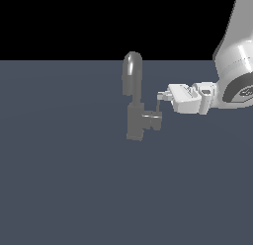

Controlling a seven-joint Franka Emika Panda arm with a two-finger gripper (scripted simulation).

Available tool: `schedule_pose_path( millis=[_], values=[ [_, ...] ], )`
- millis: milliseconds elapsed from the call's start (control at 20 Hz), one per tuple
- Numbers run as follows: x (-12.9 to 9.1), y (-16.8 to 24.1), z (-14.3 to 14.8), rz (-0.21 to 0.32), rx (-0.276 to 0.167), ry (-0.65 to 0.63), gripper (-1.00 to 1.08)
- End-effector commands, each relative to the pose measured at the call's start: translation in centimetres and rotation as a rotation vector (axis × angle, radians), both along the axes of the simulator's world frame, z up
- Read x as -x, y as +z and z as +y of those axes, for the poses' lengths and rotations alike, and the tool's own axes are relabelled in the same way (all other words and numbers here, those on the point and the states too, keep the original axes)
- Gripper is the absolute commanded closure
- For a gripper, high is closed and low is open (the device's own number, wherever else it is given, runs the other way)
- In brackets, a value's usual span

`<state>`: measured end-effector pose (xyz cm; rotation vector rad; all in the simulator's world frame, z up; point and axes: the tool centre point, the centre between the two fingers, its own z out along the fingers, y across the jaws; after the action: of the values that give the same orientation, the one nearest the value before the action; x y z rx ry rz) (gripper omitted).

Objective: Turn on the faucet by rotating a designated handle.

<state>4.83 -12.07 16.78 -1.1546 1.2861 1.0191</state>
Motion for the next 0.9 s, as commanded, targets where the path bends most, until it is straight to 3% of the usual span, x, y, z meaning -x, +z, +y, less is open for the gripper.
schedule_pose_path(
  millis=[0,300,600,850],
  values=[
    [-0.1,-1.1,0.0,0.023,-0.03,-0.032,1.08],
    [-0.1,-2.4,0.2,0.048,-0.064,-0.067,1.08],
    [0.0,-2.5,0.2,0.049,-0.066,-0.069,1.08],
    [1.2,-2.2,0.5,0.049,-0.066,-0.069,1.08]
  ],
)
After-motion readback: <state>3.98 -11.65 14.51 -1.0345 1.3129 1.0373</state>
